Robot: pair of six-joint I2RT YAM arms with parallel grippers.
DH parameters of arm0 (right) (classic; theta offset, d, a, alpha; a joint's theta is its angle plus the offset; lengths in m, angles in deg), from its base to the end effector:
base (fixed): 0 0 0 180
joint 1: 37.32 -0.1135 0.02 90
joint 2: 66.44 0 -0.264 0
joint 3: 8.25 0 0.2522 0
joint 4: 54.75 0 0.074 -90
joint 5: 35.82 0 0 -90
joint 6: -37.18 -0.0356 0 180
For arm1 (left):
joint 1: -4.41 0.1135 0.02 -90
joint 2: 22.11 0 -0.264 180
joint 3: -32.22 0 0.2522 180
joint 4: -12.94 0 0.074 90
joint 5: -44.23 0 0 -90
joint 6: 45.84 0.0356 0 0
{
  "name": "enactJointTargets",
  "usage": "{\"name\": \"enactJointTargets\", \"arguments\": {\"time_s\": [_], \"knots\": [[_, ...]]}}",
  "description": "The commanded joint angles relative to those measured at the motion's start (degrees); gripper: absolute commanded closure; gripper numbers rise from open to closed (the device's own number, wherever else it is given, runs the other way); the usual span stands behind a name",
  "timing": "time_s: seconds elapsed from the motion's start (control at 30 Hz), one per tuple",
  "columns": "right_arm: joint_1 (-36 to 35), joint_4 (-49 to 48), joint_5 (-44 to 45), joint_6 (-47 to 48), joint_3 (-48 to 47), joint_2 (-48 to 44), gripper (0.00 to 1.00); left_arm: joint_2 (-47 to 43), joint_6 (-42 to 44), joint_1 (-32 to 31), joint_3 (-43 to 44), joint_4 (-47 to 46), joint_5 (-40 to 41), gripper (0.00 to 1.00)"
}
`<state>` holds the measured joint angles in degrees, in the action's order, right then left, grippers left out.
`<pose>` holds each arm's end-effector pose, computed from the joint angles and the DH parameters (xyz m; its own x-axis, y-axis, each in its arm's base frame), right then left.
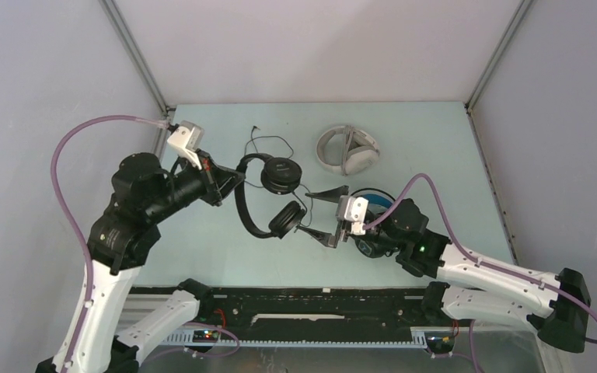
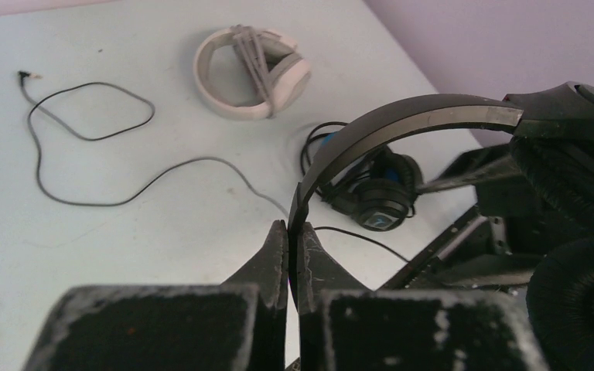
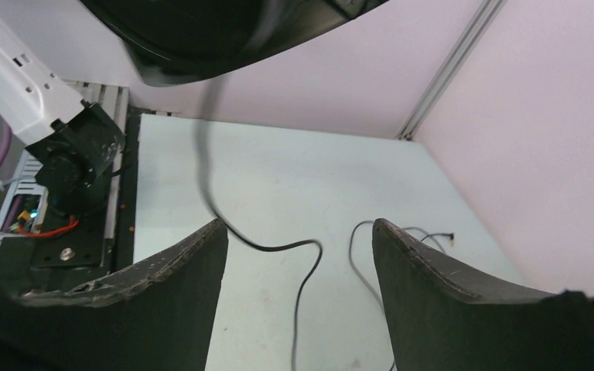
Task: Wrap the headphones
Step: Pick up the headphones from the center of the board, then wrap the headphones cable around the headphones.
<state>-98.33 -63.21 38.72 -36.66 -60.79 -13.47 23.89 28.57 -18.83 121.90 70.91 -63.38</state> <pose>0.0985 0.1974 0.3375 0.3353 0.0516 -0.9407 -0.9138 0.2609 -0.3114 0.1093 -0.0587 0.4509 -0.3919 -0.1105 -0.9133 0.5608 0.7583 -0.3324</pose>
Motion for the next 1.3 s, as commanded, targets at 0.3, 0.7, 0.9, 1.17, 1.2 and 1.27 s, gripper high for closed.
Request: {"name": "enactJointTargets", "arguments": {"time_s": [0.3, 0.7, 0.9, 1.17, 1.2, 1.27], "knots": [[0.06, -13.32, -6.56, -0.7, -0.3, 8.24, 0.3, -2.3, -11.26, -0.22, 3.22, -11.64, -13.41, 1.0], [-0.65, -14.11, -6.22, -3.27, 4.67, 6.73, 0.28, -2.4, -9.63, -0.22, 5.11, -9.96, -10.37, 1.0], [-1.93, -21.08, -5.61, -4.75, 4.68, 11.5, 0.26, -2.54, -10.56, -0.22, 4.95, -11.31, -11.31, 1.0], [-3.02, -32.26, -5.7, -8.51, 4.68, 20.75, 0.29, -2.17, -11.72, -0.22, 4.63, -12.2, -12.36, 1.0], [-3.04, -33.0, -5.17, -8.78, 4.68, 21.49, 0.3, -2.22, -11.93, -0.23, 4.62, -12.43, -12.64, 1.0], [-2.99, -33.6, -4.0, -9.02, 4.68, 22.58, 0.34, -2.35, -12.34, -0.22, 4.73, -12.73, -13.3, 1.0]]}}
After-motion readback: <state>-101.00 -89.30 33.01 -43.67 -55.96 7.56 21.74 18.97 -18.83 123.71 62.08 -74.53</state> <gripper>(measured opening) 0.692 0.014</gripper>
